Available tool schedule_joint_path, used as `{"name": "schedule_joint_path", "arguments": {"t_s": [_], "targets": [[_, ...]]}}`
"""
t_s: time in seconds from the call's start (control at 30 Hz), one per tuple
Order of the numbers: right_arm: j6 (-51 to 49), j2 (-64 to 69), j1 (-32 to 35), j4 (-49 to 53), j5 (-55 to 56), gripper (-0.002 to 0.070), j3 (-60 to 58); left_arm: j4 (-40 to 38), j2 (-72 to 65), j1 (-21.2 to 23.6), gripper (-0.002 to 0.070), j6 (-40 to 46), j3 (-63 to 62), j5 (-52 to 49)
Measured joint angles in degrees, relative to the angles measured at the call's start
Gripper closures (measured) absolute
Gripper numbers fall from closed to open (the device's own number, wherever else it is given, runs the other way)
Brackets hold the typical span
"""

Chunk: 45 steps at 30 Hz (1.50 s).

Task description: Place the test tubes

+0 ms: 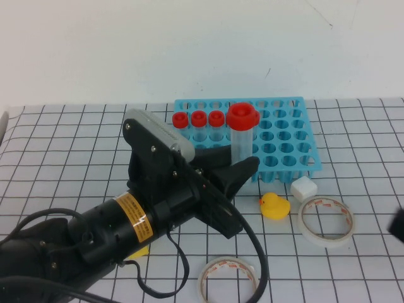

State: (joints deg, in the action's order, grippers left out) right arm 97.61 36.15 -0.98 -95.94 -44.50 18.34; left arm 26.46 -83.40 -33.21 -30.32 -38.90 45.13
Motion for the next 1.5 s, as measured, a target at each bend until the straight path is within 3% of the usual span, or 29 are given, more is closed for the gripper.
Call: {"name": "schedule_joint_path", "arguments": {"t_s": [0.17, 0.27, 0.37, 0.53, 0.6, 0.7, 0.97, 1.23, 1.37, 1.5], "targets": [[6.52, 17.33, 0.00, -0.11, -9.86, 0.0673, 13.22, 0.53, -0.15, 0.00, 0.0462, -0.13, 0.00, 2.16], [6.86, 24.42, -1.00, -0.19, -13.67, 0.0635, 19.62, 0.53, -0.15, 0.00, 0.0462, -0.13, 0.00, 2.16], [7.40, 30.45, -5.20, -0.23, -13.94, 0.0544, 25.20, 0.53, -0.15, 0.00, 0.0462, -0.13, 0.00, 2.16], [7.70, 37.64, -12.79, -0.23, -8.32, 0.0260, 32.85, 1.38, -0.15, 0.00, 0.0462, -0.13, 0.00, 2.71], [7.83, 39.84, -15.14, -0.32, -6.40, 0.0195, 35.44, 1.91, -0.15, 0.00, 0.0462, -0.13, 0.00, 3.38], [9.38, 43.23, -18.55, -0.32, -5.42, 0.0160, 38.62, 1.99, -0.15, 0.00, 0.0462, -0.13, 0.00, 4.63], [12.36, 48.20, -22.25, -1.28, -4.66, 0.0156, 42.39, 1.99, -0.29, 0.00, 0.0462, -0.62, 0.22, 4.11], [11.24, 48.87, -22.25, -1.89, -2.02, 0.0335, 42.39, 2.37, -0.60, 0.00, 0.0462, -0.84, 0.53, 3.65], [10.95, 48.87, -22.25, -2.01, -1.27, 0.0361, 42.28, 2.58, -0.70, 0.00, 0.0462, -0.84, 0.53, 3.65], [9.76, 48.87, -22.25, -2.55, -0.75, 0.0337, 41.65, 2.71, -0.83, 0.00, 0.0462, -0.84, 0.69, 3.80]]}}
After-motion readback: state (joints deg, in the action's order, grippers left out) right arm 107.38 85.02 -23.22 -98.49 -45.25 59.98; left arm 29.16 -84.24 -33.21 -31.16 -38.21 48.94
